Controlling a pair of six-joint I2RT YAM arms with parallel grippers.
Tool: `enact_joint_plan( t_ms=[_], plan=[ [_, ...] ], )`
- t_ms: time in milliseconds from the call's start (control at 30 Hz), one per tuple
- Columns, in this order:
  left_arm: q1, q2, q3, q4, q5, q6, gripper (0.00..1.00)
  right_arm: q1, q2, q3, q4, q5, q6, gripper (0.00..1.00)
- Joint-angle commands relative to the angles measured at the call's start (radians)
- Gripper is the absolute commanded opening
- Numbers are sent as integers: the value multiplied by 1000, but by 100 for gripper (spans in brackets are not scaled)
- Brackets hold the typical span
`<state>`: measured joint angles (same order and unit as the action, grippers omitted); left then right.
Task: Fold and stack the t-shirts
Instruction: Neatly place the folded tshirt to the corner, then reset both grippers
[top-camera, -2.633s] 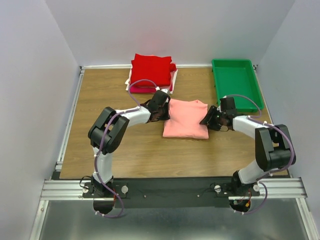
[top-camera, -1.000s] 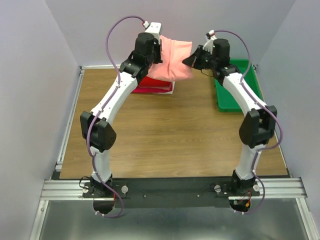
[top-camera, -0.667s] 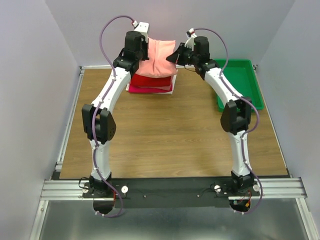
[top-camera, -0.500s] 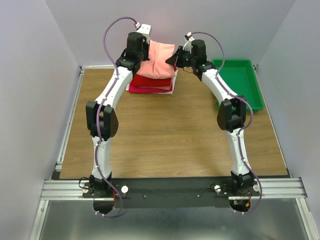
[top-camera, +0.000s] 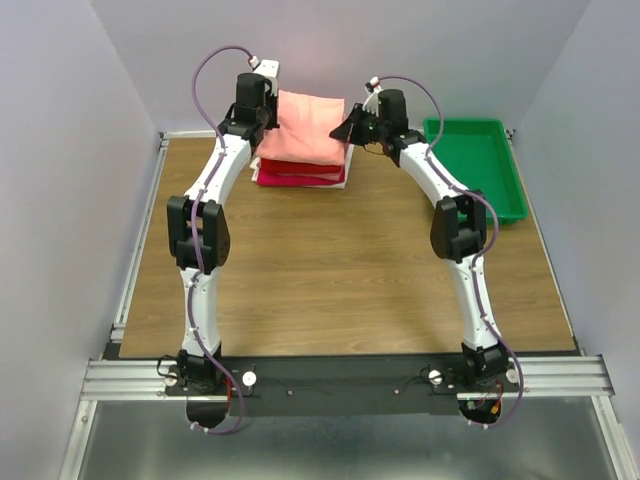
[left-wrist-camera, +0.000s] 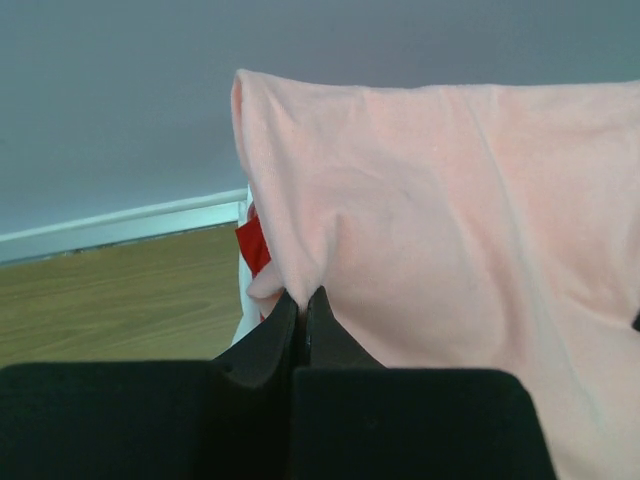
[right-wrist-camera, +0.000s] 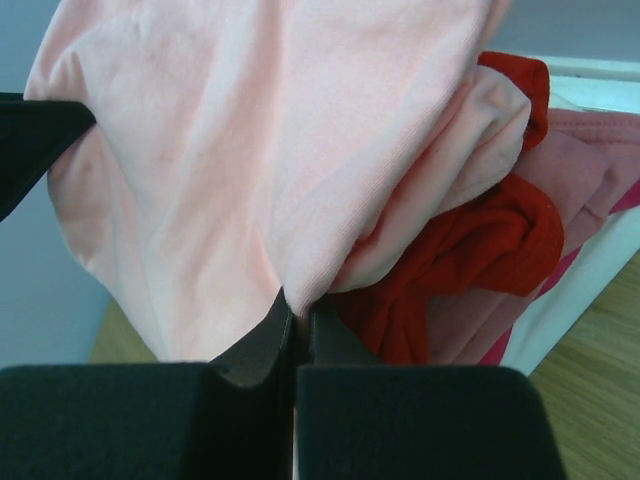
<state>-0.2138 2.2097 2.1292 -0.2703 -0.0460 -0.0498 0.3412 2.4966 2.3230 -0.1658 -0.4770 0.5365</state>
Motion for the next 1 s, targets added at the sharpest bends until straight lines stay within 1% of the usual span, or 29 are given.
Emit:
enact_joint_plan(
  t_ms=[0,33,67,100,133,167,200,233,267,333,367,400,433,533,567,600,633,667,700,733,767,800,833,867,900,933,967],
  plan=[
    [19,42,6,40,12,4,15,7,36,-20,2,-5,3,7],
    [21,50,9,39,15,2,26,5,36,-24,2,9,3,9],
    [24,64,17,36,17,2,32,7,30,-27,0,37,2,18],
    [25,70,21,25,18,1,34,7,24,-33,2,50,2,21],
    [27,79,24,20,24,4,41,7,21,-43,2,76,-1,31],
    [27,84,25,17,21,4,45,7,16,-48,2,84,0,36],
    [27,87,26,14,14,4,70,7,9,-51,2,92,2,42],
    [27,94,31,11,5,5,97,7,4,-57,2,100,-1,52],
    [27,99,53,-9,-14,1,98,5,-2,-59,2,98,-1,56],
    [31,105,83,-38,-58,-7,99,4,-28,-70,0,113,-3,70],
    [34,102,112,-65,-61,-18,99,4,-41,-83,0,120,-3,89],
    [37,94,118,-66,-60,-25,99,2,-59,-92,0,126,-6,98],
    [37,82,123,-82,-61,-33,98,-1,-100,-102,-1,132,-10,100],
    [37,1,109,-106,-64,-76,98,-8,-198,-200,-3,201,-12,100],
    [37,-55,80,-106,-60,-88,99,-8,-285,-232,-1,250,-26,100],
    [37,-86,62,-112,-55,-99,98,-8,-327,-313,-1,271,-33,100],
    [37,-119,37,-112,-37,-129,99,-8,-378,-356,-1,287,-38,100],
    [37,-193,6,-113,-29,-152,98,-8,-422,-400,-1,313,-43,100],
    [36,-237,-71,-104,-19,-212,98,-8,-520,-501,-1,320,-41,100],
    [36,-280,-121,-95,-2,-232,98,-8,-565,-549,-1,324,-43,100],
    [34,-380,-180,-77,11,-260,98,-10,-609,-610,-1,324,-40,100],
    [21,-433,-316,-40,-1,-287,99,-8,-713,-669,0,327,-38,100],
    [11,-541,-395,-14,-9,-332,98,-8,-760,-794,0,351,-33,100],
    [1,-600,-475,17,-23,-360,99,-8,-812,-856,-1,363,-24,100],
    [-9,-654,-634,58,-40,-389,99,-8,-905,-916,-1,370,-24,100],
    [-30,-751,-706,75,-64,-453,99,-8,-957,-1036,-3,402,-21,100],
    [-42,-799,-847,91,-74,-475,98,-8,-1004,-1094,-1,419,-14,100]
  ],
)
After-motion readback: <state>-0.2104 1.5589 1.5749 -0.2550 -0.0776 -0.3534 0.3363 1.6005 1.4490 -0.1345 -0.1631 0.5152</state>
